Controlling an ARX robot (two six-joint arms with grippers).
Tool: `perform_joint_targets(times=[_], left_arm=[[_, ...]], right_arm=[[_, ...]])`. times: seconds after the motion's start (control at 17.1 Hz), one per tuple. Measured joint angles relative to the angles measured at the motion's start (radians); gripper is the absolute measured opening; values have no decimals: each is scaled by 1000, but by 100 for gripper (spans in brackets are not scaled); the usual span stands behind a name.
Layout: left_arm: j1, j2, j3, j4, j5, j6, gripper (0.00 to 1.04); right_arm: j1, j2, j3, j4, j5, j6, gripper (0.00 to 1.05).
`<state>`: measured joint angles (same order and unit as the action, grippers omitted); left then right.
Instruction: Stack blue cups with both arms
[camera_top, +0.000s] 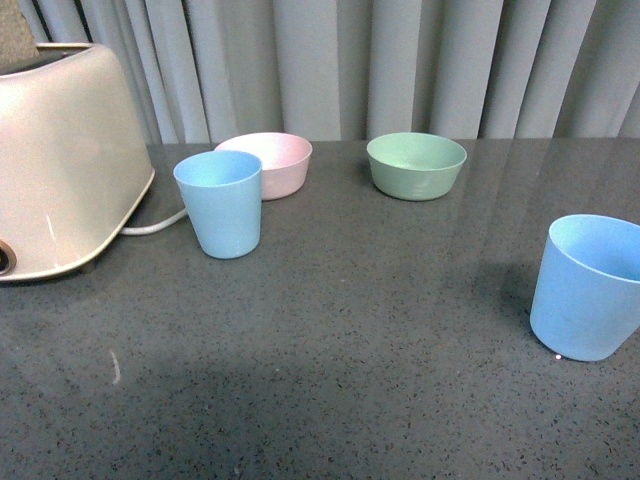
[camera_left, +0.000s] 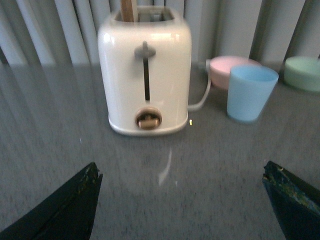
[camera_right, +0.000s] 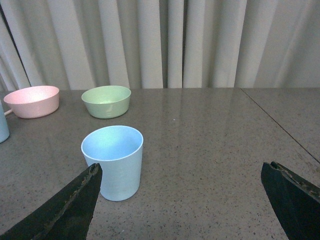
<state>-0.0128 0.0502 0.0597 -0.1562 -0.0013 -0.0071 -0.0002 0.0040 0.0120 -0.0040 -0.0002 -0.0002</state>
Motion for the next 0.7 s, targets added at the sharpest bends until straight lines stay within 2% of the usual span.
perform_joint_targets(times=[0.06, 0.12, 0.18, 0.29, 0.35, 0.47, 0.53, 0.7], left_arm=[[-42, 121, 71, -109, -20, -11, 98], [-79, 197, 118, -107, -26, -11, 98], [-105, 250, 153, -47, -23, -8, 98], [-103, 430, 243, 139, 6, 22, 98], [-116, 591, 301, 248, 22, 54, 98], [-177, 883, 446, 359, 63, 116, 98], [-209, 1022, 542, 364, 62, 137, 98], [-299, 1391, 888, 234, 53, 163, 98]], right_arm=[[0, 0, 0, 0, 0, 0, 98], [0, 0, 0, 0, 0, 0, 98], [0, 0, 0, -1, 0, 0, 98], [0, 0, 0, 0, 0, 0, 98], [0, 0, 0, 0, 0, 0, 98], [0, 0, 0, 0, 0, 0, 98], [0, 0, 0, 0, 0, 0, 98], [0, 0, 0, 0, 0, 0, 98]])
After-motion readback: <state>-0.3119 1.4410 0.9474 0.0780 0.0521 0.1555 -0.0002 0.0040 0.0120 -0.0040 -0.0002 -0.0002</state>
